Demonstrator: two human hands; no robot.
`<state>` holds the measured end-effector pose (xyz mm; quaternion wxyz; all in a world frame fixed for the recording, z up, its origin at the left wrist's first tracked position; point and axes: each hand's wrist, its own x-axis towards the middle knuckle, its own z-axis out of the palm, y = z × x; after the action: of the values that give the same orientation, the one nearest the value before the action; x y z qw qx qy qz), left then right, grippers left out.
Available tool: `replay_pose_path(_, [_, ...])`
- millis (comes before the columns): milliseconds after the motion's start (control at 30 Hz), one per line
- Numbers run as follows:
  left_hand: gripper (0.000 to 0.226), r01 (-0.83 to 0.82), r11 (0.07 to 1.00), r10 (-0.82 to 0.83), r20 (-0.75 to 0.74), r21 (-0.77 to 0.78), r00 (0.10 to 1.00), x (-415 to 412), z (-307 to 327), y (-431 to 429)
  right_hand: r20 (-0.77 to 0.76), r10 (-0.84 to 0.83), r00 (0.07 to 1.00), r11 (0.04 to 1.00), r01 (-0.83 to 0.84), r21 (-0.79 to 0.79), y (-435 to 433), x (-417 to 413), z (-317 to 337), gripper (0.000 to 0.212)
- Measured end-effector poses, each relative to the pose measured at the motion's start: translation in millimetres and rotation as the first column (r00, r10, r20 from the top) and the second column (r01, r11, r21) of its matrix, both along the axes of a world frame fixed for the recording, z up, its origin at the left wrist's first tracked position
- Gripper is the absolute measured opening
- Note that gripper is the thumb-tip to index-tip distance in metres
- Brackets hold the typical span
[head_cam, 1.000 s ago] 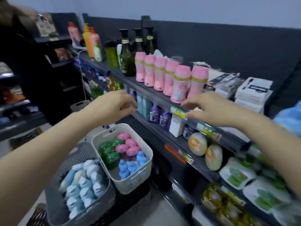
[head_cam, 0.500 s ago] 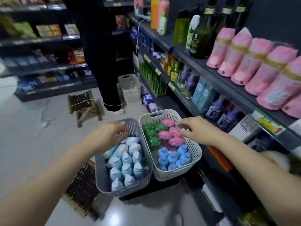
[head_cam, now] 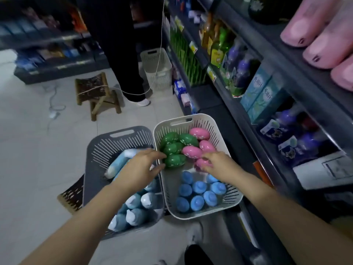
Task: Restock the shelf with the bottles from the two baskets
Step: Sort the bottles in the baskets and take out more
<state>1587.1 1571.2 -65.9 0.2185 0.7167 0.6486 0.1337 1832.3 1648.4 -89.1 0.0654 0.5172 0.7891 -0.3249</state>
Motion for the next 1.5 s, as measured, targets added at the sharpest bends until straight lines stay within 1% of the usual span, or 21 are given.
replay_pose_path(100, [0.026,-0.033,0.999,0.034,0.047,-0.024,0.998,15,-26,13,0.002,0.039,0.999,0.998,-0.039,-0.047,8,4,-41,0.035])
replay_pose_path(300, [0.026,-0.046,0.996,0.052,0.078,-0.081,0.996,18,-65,25,0.060,0.089,0.994,0.979,-0.076,-0.188,7,3,-100,0.048])
replay_pose_path(367, [0.025,-0.060,0.994,0.069,0.101,-0.094,0.992,15,-72,30,0.050,0.095,0.994,0.971,-0.081,-0.224,6,1,-116,0.047])
replay_pose_path(533, [0.023,-0.098,0.992,0.109,0.158,-0.077,0.981,8,-85,39,0.110,0.195,0.975,0.948,-0.158,-0.277,3,-5,-146,0.039])
replay_pose_path(667, [0.024,-0.064,0.996,0.075,0.192,-0.067,0.978,8,-92,45,0.065,0.120,0.991,0.971,-0.104,-0.214,6,-3,-153,0.029])
replay_pose_path(733, [0.024,-0.062,0.996,0.077,0.241,-0.067,0.967,11,-95,46,0.028,0.096,0.995,0.980,-0.089,-0.180,8,4,-151,0.023])
replay_pose_path(833, [0.027,-0.054,0.995,0.078,0.304,-0.087,0.950,19,-97,47,-0.115,-0.050,0.992,0.988,0.033,-0.149,12,12,-134,0.019])
replay_pose_path(933, [0.038,0.023,0.992,0.021,0.347,-0.122,0.938,31,-94,48,-0.294,-0.270,0.917,0.955,0.216,-0.203,18,14,-96,0.028])
replay_pose_path(1033, [0.062,0.131,0.975,-0.048,0.407,-0.178,0.912,47,-89,49,-0.438,-0.378,0.816,0.922,0.286,-0.262,27,9,-53,0.027])
replay_pose_path(1067, [0.069,0.139,0.968,-0.034,0.441,-0.207,0.897,51,-88,50,-0.479,-0.392,0.786,0.918,0.296,-0.265,30,5,-41,0.026])
replay_pose_path(1100, [0.072,0.121,0.964,0.009,0.482,-0.237,0.876,53,-88,51,-0.532,-0.393,0.750,0.919,0.298,-0.259,33,1,-30,0.026])
replay_pose_path(1167, [0.066,0.020,0.961,0.138,0.542,-0.275,0.829,52,-87,52,-0.636,-0.400,0.660,0.916,0.313,-0.251,38,-11,-19,0.024])
replay_pose_path(1233, [0.060,-0.103,0.954,0.245,0.529,-0.283,0.813,44,-86,51,-0.687,-0.516,0.512,0.857,0.329,-0.398,42,-23,-23,0.018])
replay_pose_path(1267, [0.055,-0.148,0.948,0.282,0.532,-0.281,0.799,40,-84,50,-0.656,-0.595,0.465,0.804,0.337,-0.491,42,-28,-32,0.018])
replay_pose_path(1300, [0.049,-0.197,0.942,0.320,0.548,-0.272,0.773,36,-81,49,-0.603,-0.644,0.472,0.764,0.348,-0.544,41,-31,-43,0.021])
replay_pose_path(1333, [0.045,-0.245,0.931,0.359,0.558,-0.270,0.748,31,-79,48,-0.541,-0.636,0.550,0.764,0.354,-0.539,38,-33,-60,0.027])
replay_pose_path(1367, [0.042,-0.292,0.919,0.393,0.567,-0.264,0.724,25,-78,48,-0.472,-0.576,0.667,0.799,0.338,-0.497,34,-34,-78,0.033])
replay_pose_path(1400, [0.038,-0.335,0.906,0.424,0.566,-0.260,0.707,19,-77,47,-0.382,-0.475,0.793,0.847,0.293,-0.444,28,-35,-96,0.040])
replay_pose_path(1433, [0.036,-0.368,0.894,0.446,0.567,-0.254,0.693,12,-76,45,-0.275,-0.357,0.893,0.891,0.238,-0.386,22,-36,-113,0.047])
replay_pose_path(1467, [0.035,-0.392,0.887,0.459,0.570,-0.246,0.681,7,-76,44,-0.170,-0.252,0.953,0.928,0.187,-0.323,17,-38,-128,0.054])
replay_pose_path(1500, [0.034,-0.410,0.879,0.470,0.573,-0.242,0.671,2,-75,43,-0.089,-0.172,0.981,0.951,0.142,-0.274,14,-40,-141,0.058])
